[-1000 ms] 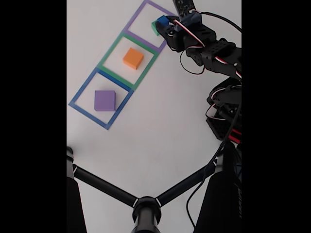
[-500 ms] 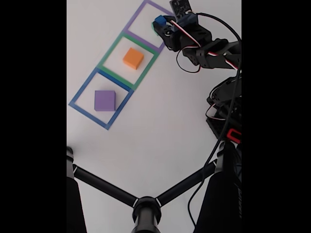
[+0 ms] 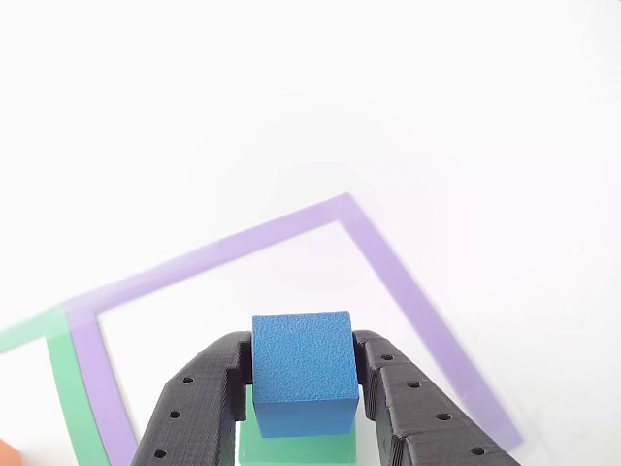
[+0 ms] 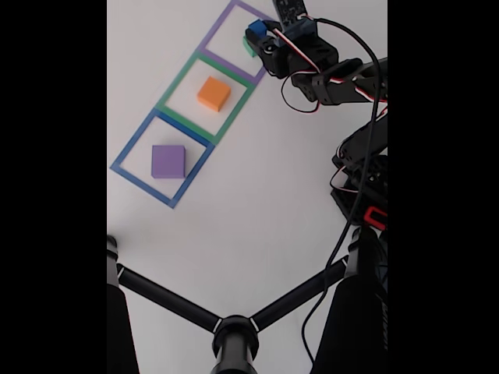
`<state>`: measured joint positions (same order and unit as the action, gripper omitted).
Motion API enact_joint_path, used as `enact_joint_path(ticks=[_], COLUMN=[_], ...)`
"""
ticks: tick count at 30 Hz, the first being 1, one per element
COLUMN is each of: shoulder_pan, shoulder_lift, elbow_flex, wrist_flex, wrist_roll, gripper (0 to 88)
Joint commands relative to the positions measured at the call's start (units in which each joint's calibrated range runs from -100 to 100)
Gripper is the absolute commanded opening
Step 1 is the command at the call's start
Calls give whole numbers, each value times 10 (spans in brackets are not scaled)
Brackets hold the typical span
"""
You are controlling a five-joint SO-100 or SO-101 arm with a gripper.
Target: Tower of hanoi
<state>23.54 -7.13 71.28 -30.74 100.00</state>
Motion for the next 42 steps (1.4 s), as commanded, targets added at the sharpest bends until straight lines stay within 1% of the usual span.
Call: enact_joint_path(ticks=[1,12,23,32,35,42], shoulder_pan=[0,0,2,3,3,3], shoulder_lift=[6,15,19,42,44,48], elbow_flex=[-27,-16,-5,0,2,3], wrist_flex=[-23,-36,-44,-71,-75,-80], wrist_roll=[0,0,0,0,0,0], gripper=[39,67,62,67,112,166])
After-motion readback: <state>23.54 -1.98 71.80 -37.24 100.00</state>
